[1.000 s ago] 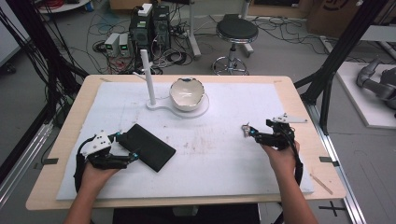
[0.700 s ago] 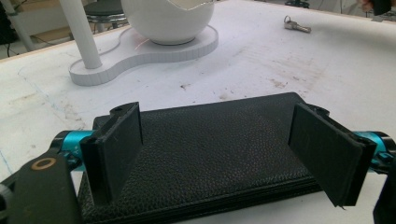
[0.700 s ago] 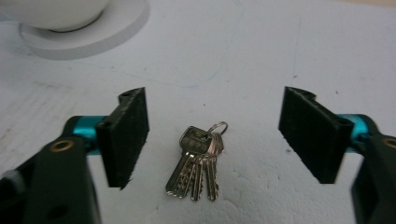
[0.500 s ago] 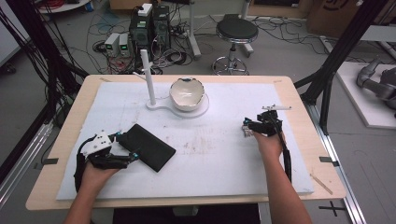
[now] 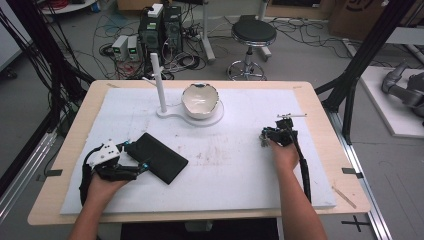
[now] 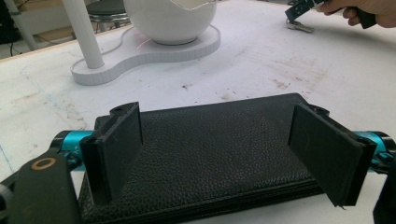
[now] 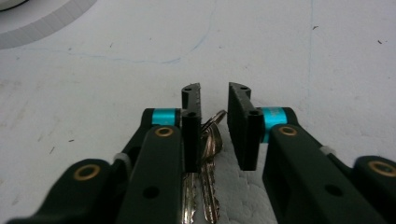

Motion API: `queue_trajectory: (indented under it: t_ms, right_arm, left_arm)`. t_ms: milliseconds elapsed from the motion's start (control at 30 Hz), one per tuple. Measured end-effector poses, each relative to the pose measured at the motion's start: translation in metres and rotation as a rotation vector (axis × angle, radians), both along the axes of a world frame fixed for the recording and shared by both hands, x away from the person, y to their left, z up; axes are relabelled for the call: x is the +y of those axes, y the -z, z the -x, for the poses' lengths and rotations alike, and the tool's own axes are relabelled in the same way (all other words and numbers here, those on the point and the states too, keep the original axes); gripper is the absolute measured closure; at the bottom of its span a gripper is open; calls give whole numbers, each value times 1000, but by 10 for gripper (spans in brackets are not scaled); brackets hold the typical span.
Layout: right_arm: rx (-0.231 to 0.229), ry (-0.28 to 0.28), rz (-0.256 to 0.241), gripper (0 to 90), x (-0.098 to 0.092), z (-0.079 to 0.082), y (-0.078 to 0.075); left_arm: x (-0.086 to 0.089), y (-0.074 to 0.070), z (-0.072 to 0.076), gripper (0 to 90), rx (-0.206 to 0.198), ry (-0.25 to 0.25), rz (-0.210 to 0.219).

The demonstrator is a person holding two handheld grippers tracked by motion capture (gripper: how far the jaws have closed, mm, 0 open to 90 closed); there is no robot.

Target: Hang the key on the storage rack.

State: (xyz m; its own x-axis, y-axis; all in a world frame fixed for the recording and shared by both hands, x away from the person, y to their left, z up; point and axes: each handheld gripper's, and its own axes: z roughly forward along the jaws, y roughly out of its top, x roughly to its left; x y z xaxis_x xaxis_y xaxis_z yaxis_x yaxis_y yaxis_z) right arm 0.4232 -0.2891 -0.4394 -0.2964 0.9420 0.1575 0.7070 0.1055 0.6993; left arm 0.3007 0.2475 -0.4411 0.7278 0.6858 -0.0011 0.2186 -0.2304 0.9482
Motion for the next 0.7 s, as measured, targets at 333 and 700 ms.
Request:
queue_trajectory:
  t_ms: [333, 700]
  right_arm:
    - [-35, -2, 27, 898, 1, 3, -5]
    - [-149, -86, 39, 899, -1, 21, -47]
  left_arm:
    - [0, 0, 0, 177, 1, -3, -2]
    - [0, -1, 1, 177, 2, -4, -15]
